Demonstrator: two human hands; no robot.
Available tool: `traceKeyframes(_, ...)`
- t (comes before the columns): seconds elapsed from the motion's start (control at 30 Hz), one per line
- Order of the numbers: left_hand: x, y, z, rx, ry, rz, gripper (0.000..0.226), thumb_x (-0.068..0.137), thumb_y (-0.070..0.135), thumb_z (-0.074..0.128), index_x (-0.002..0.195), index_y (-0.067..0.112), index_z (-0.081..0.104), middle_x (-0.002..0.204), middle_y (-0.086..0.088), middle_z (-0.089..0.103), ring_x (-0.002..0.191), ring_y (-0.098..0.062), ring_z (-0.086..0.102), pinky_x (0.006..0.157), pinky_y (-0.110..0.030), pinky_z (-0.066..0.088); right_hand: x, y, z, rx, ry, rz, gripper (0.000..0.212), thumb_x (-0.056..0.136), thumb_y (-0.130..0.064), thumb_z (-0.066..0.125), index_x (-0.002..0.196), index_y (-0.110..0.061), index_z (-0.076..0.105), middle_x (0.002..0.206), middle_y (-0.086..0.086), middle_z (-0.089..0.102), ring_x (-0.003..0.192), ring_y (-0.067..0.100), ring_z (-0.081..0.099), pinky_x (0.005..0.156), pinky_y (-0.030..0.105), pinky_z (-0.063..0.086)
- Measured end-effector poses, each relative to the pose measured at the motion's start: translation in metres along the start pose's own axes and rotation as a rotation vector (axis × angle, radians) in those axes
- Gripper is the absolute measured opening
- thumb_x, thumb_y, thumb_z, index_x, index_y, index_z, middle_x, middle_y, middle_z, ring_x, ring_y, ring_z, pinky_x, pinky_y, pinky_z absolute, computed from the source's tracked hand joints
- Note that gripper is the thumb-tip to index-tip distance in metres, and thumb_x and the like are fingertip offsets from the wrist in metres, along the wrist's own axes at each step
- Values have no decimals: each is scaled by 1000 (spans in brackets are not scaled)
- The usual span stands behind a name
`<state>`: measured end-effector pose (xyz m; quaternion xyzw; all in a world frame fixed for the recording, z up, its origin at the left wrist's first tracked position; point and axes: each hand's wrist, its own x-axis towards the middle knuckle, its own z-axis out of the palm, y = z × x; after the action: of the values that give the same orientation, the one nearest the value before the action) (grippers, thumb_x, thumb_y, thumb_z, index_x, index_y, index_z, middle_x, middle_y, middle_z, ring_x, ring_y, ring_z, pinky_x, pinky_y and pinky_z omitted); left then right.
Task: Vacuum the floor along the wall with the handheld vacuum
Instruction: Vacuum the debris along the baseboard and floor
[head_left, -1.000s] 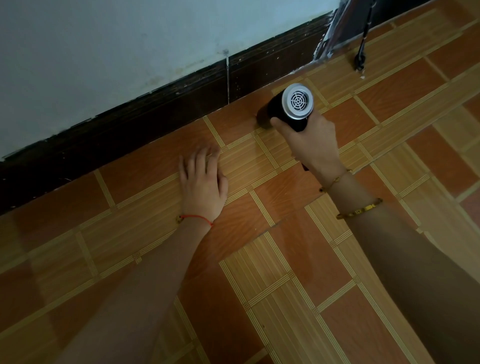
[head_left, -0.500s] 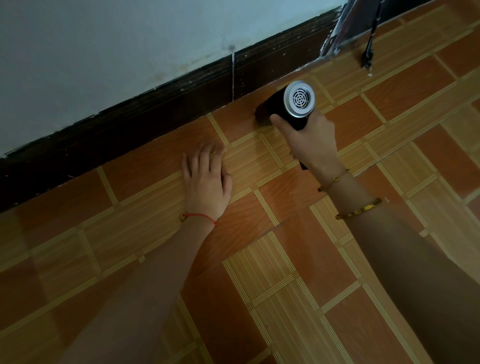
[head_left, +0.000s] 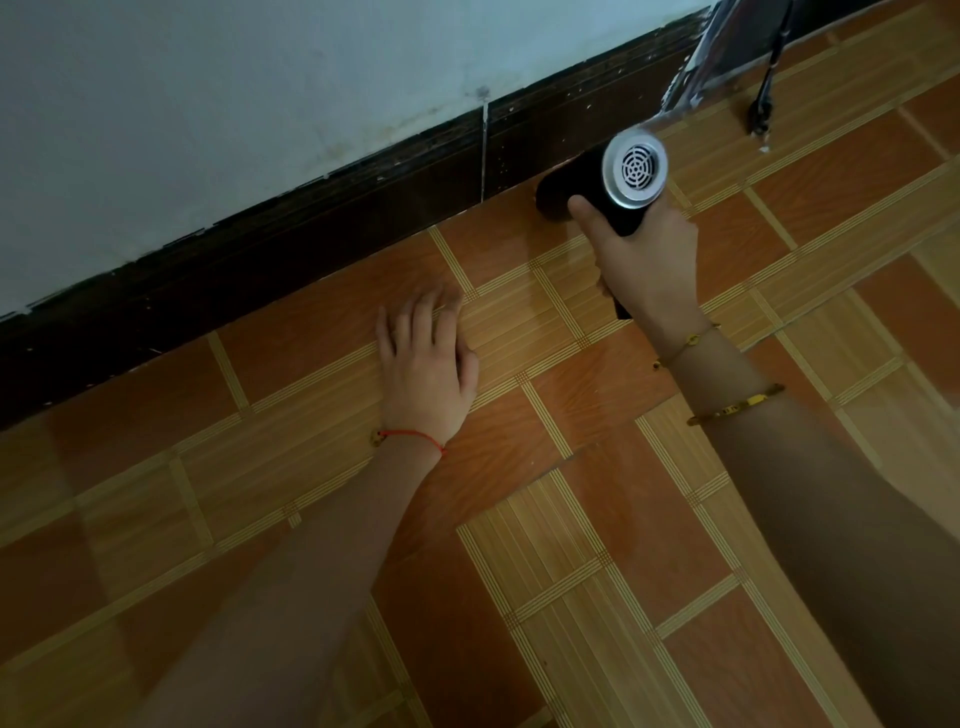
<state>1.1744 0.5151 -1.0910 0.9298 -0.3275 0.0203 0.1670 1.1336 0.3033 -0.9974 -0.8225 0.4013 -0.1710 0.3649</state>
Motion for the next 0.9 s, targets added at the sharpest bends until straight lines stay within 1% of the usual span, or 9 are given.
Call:
traceKeyframes(0.17,0,0,0,12,-13,-2,52,94,30,35,142,14,48,148,-10,46,142,-29,36,119,-59,22,11,-3,9,37,-8,-9,106,54,-97,44,110,-8,62,85,6,71,73,27,70,64,42,61)
traceKeyframes(0.37,1,0,-1,17,-19,-7,52,94,32,36,141,14,48,147,-11,48,140,-29,38,118,-59,23,15,-12,22,56,-55,-33,98,58,-92,52,110,-10,62,87,6,70,77,29,70,69,46,60)
traceKeyframes(0.47,1,0,-1,20,-17,-7,52,94,32,36,140,13,49,146,-11,48,140,-30,38,118,-59,23,14,-14,23,48,-32,-36,99,58,-92,45,111,-9,60,87,7,71,76,28,70,67,43,60)
traceKeyframes(0.53,1,1,-1,17,-14,-10,51,94,32,35,139,13,50,146,-11,48,139,-30,39,118,-59,23,15,-13,21,57,-61,-32,90,66,-86,53,109,-8,60,82,6,69,72,27,70,65,42,60)
traceKeyframes(0.6,1,1,-2,15,-12,-12,50,94,31,36,139,13,50,146,-11,48,139,-30,39,118,-59,24,18,-7,19,59,-126,-33,64,81,-67,62,98,-5,62,71,10,66,61,27,68,60,46,59)
traceKeyframes(0.63,1,2,-2,13,-11,-13,50,94,31,36,139,13,50,146,-11,48,139,-29,39,117,-59,24,19,-6,18,61,-135,-25,59,83,-62,62,95,-4,62,69,12,66,58,28,67,59,47,59)
traceKeyframes(0.77,1,2,-3,12,-12,-14,51,94,31,36,140,14,50,146,-10,48,139,-29,39,118,-59,24,19,-4,18,-49,6,-51,99,65,-89,48,118,-7,61,88,8,73,78,27,71,68,40,59)
traceKeyframes(0.83,1,2,-3,17,-22,-12,51,94,31,36,141,14,48,147,-10,47,140,-29,38,119,-58,23,19,-2,17,-6,-27,-43,105,60,-93,47,119,-8,61,89,8,72,79,26,71,69,39,60)
traceKeyframes(0.9,1,1,-3,22,-28,-16,51,94,32,36,141,14,48,147,-10,47,140,-29,38,119,-58,23,20,-1,15,27,-106,-54,101,58,-92,51,110,-6,64,83,3,69,73,22,68,68,39,60)
